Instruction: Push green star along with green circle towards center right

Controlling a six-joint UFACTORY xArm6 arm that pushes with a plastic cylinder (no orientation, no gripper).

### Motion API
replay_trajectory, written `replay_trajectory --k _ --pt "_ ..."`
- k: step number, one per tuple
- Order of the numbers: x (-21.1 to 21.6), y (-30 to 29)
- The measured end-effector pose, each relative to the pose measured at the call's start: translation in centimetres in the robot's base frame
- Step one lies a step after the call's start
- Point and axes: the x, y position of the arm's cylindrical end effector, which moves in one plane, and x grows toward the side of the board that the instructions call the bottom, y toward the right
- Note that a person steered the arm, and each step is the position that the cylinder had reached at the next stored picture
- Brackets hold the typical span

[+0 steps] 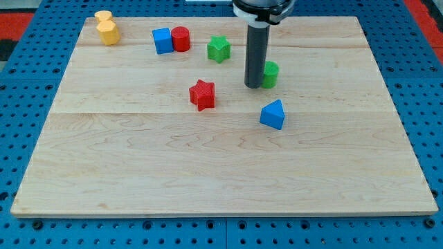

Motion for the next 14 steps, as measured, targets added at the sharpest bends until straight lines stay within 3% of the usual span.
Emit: replay_trajectory --k 3,6,9,11,14 --pt "-0.6 -3.4" --pt "-9.4 -3.4" --pt "-15.2 -8.8" --pt "-15.3 -14.8" --pt "-13.4 -14.4"
